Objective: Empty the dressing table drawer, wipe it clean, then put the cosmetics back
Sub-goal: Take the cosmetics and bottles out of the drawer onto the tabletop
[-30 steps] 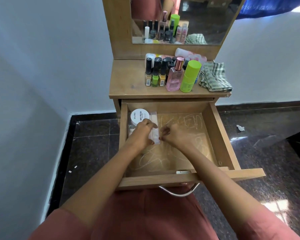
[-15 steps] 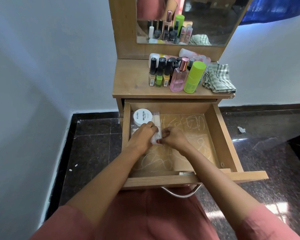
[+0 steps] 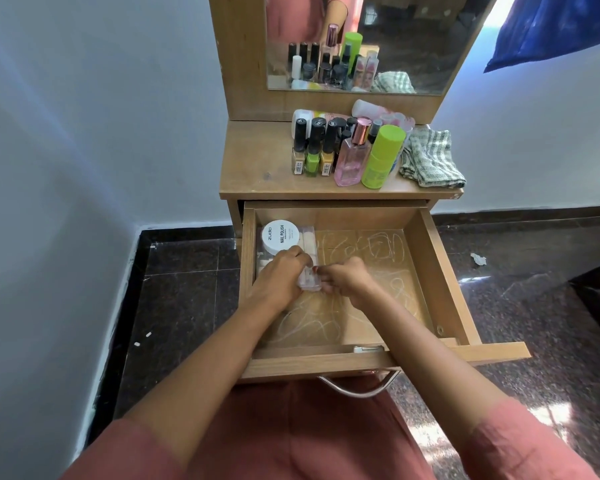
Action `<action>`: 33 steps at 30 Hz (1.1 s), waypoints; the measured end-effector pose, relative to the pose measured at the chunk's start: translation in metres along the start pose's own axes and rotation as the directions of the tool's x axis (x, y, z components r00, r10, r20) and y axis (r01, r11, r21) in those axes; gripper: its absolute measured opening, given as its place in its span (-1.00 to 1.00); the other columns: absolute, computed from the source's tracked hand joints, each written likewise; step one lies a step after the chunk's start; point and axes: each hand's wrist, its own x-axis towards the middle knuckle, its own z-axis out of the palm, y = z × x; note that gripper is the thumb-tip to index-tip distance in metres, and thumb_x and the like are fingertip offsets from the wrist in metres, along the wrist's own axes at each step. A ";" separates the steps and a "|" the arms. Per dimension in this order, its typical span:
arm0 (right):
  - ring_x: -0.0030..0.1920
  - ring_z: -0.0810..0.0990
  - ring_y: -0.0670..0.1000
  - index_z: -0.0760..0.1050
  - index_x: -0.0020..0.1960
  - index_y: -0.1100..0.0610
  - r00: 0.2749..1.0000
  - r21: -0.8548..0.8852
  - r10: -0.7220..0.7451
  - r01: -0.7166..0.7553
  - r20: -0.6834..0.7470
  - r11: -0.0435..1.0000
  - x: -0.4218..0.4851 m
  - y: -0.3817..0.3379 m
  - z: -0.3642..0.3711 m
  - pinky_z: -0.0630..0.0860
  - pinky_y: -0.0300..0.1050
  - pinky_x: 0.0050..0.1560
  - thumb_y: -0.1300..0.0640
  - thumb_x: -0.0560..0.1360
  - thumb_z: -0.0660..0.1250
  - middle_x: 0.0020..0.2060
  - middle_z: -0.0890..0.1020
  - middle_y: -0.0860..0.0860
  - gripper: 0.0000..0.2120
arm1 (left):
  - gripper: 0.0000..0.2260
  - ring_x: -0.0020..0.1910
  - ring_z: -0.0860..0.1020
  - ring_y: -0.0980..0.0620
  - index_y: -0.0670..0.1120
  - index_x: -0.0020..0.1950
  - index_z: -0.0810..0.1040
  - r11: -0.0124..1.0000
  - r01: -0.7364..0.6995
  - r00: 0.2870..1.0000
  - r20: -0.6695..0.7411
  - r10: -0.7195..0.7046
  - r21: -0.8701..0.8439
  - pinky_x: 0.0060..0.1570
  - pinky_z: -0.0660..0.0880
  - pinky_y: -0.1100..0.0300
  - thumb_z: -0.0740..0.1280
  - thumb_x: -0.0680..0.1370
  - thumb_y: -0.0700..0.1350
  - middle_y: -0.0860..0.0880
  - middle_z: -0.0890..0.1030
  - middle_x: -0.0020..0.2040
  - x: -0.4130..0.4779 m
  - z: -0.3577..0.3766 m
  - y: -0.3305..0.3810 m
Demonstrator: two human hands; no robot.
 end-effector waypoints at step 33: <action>-0.46 0.52 -0.02 0.48 -0.03 0.33 0.995 -0.262 0.103 -0.102 -0.009 0.960 -0.006 0.006 -0.034 0.46 -0.28 -0.57 0.20 0.38 0.45 -0.32 0.54 0.10 -0.73 | -0.64 0.15 0.51 -0.07 -0.20 0.26 0.40 0.427 0.370 0.800 0.049 -0.598 -0.825 0.01 0.46 0.19 0.35 0.50 -0.16 -0.15 0.53 0.22 0.026 0.009 0.005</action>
